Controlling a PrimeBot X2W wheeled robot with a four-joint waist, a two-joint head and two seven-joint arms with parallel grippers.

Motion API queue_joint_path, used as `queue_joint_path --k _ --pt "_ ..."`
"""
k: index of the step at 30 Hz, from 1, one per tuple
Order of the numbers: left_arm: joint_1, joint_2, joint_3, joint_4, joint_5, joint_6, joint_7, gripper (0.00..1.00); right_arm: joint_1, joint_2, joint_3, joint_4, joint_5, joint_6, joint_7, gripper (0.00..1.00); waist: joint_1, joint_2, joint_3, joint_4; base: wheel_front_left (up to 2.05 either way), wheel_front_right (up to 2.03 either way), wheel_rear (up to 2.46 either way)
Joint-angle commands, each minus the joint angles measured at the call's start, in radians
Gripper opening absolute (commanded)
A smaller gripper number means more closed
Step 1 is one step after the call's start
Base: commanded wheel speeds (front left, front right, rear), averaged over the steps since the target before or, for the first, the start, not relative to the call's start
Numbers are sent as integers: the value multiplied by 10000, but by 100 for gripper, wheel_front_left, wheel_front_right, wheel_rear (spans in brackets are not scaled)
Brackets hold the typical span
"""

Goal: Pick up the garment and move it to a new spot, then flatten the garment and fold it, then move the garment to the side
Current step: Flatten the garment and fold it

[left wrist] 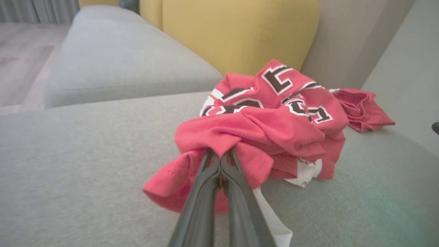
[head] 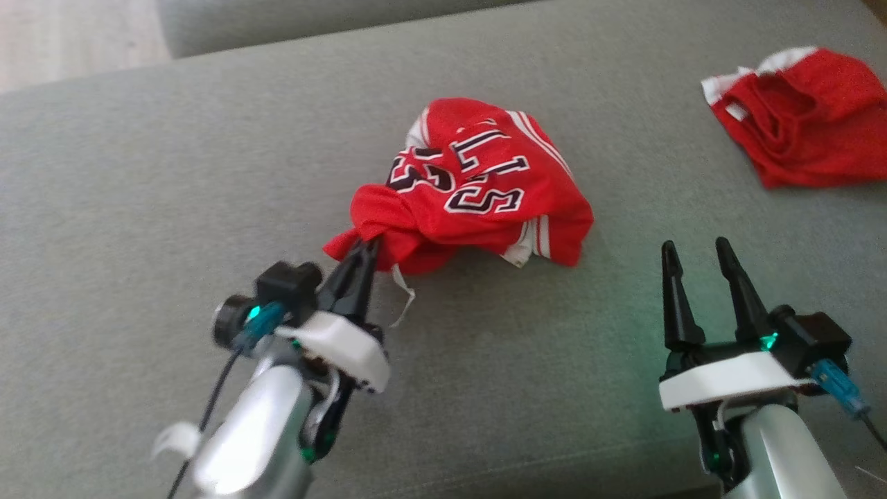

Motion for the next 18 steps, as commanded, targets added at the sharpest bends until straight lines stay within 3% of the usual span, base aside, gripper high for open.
queue_joint_path --k 1,7,8,13,18 --pt "251 454 563 -938 117 110 -120 0 -107 -41 152 -288 -6 65 -108 100 0 0 -335 390 0 0 0" --pt "1091 1411 1236 -2461 259 496 -122 0 16 -41 56 -278 -11 65 -109 100 0 0 -554 819 0 0 0" --pt "1380 1805 1573 -2976 240 703 -113 0 36 -41 53 -291 -9 65 -109 100 0 0 -561 933 0 0 0" --pt "2009 2745 2556 -3842 79 1319 225 0 -23 -41 106 -290 -18 65 -110 100 0 0 -365 1063 0 0 0" --pt "2459 2993 3090 -3416 -104 1756 296 0 -147 -41 119 -234 -77 65 -110 100 0 0 -126 969 0 0 0"
